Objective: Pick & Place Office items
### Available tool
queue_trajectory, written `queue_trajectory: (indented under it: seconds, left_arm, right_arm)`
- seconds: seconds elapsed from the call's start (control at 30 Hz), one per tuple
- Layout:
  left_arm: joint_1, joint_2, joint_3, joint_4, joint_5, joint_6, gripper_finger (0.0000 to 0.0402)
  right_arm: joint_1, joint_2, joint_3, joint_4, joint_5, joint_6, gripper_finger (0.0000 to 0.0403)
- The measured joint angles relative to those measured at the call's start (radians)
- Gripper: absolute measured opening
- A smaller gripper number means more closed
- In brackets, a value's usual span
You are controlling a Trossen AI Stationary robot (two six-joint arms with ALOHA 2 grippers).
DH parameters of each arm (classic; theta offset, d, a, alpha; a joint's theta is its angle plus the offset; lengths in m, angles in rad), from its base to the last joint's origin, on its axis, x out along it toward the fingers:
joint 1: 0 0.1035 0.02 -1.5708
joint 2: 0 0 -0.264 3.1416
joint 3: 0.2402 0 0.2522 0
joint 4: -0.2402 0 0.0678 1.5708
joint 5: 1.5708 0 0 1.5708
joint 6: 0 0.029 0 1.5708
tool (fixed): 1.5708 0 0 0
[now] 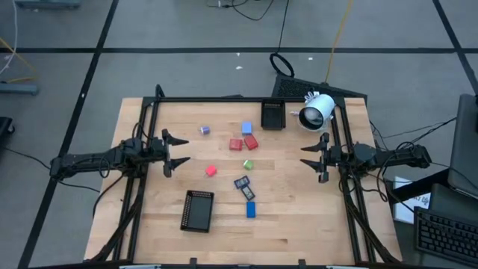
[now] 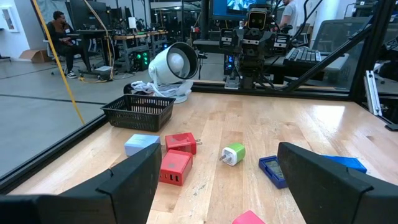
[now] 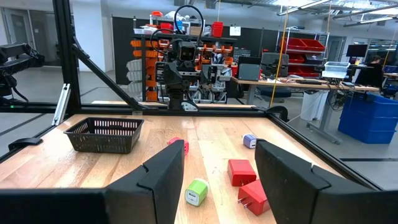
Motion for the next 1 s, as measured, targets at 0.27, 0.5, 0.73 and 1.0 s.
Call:
queue_trajectory:
  seconds: [0.27,0.5,0.73,1.0]
  left_arm:
    - [0.000,0.000,0.000,0.000,0.000,0.000,0.0324]
    - [0.000,0.000,0.000,0.038,0.000,0.003,0.0324]
    - [0.000,0.001,0.000,0.158,-0.001,0.055,0.0324]
    - [0.000,0.033,0.000,0.255,-0.011,-0.081,0.0324]
  right_arm:
    - [0.000,0.000,0.000,0.000,0.000,0.000,0.0188]
    - [0.000,0.000,0.000,0.000,0.000,0.000,0.0187]
    - [0.000,0.000,0.000,0.000,0.000,0.000,0.0187]
    - [0.000,0.000,0.000,0.000,0.000,0.000,0.0187]
